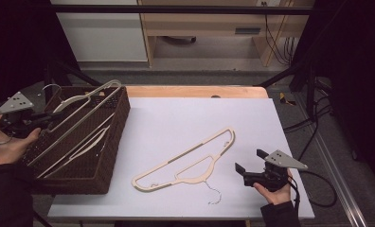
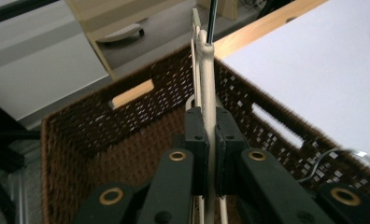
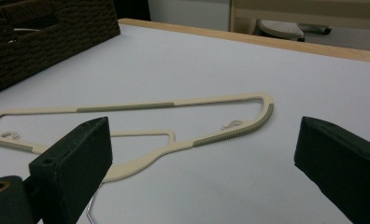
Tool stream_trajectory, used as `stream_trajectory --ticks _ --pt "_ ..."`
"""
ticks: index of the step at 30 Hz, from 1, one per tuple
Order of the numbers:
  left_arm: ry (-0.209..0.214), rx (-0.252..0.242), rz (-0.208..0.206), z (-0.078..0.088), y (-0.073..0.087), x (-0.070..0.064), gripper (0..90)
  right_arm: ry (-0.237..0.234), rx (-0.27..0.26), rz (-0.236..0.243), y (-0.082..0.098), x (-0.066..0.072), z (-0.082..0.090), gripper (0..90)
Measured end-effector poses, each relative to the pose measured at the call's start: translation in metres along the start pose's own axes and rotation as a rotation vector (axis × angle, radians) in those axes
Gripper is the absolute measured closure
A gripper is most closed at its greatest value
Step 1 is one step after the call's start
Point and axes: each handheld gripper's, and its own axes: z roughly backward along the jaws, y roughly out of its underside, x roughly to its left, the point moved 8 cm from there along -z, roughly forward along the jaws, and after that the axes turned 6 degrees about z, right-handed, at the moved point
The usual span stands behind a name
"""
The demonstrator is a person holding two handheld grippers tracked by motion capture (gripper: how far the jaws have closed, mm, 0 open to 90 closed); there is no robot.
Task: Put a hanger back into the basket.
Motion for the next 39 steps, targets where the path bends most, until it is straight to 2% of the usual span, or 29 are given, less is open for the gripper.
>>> stream_trajectory --ticks 5,7,13,18,21,22,24,25,26,28,29,30,32,36,38,39 --pt "-0.031 0.028 0.003 -0.005 0.017 0.006 86.1 -0.003 0.002 0.001 0.0 0.0 -0.001 4.6" --pt "-0.028 0.031 -0.004 -0.008 0.022 0.005 86.2 -0.003 0.003 -0.003 0.0 0.001 -0.001 4.7" --pt "-0.042 0.09 -0.058 -0.026 0.04 -0.004 86.2 -0.006 0.003 0.002 0.001 0.001 -0.001 4.6" --pt "-0.029 0.111 -0.049 -0.037 0.056 -0.008 86.0 -0.005 0.006 -0.001 0.001 0.001 -0.001 4.7" --pt "-0.035 0.156 -0.059 -0.043 0.063 -0.009 85.9 -0.004 0.003 0.004 0.001 0.002 -0.002 4.7" --pt "-0.037 0.181 -0.049 -0.045 0.067 -0.008 85.8 -0.005 0.003 0.004 0.001 0.002 -0.002 4.7" --pt "-0.051 0.224 -0.057 -0.046 0.073 -0.005 85.6 -0.007 0.004 0.008 0.001 0.002 -0.001 4.8" --pt "-0.035 0.225 -0.032 -0.046 0.075 -0.006 85.4 -0.007 0.003 0.006 0.001 0.002 -0.001 4.8" --pt "-0.025 0.22 -0.023 -0.046 0.075 -0.006 84.8 -0.007 0.003 0.006 0.001 0.002 -0.001 4.8" --pt "-0.002 0.234 -0.022 -0.045 0.075 -0.01 84.0 -0.007 0.003 0.006 0.001 0.002 -0.001 4.8" --pt "0.002 0.249 -0.034 -0.044 0.075 -0.011 82.8 -0.007 0.003 0.005 0.001 0.002 -0.001 4.9" --pt "0.007 0.245 -0.009 -0.043 0.074 -0.015 81.2 -0.007 0.003 0.006 0.001 0.002 -0.001 4.8" --pt "0.01 0.245 -0.011 -0.04 0.072 -0.019 77.5 -0.008 0.004 0.004 0.0 0.002 -0.001 4.9" --pt "0.008 0.203 0.0 -0.027 0.062 -0.026 73.2 -0.01 0.0 0.001 -0.001 0.003 0.0 5.0" --pt "0.003 0.172 0.01 -0.02 0.054 -0.03 71.7 -0.011 0.0 0.002 -0.001 0.003 0.0 5.0" --pt "-0.009 0.136 0.023 -0.017 0.049 -0.032 69.7 -0.01 0.001 0.002 -0.002 0.004 0.0 5.0"
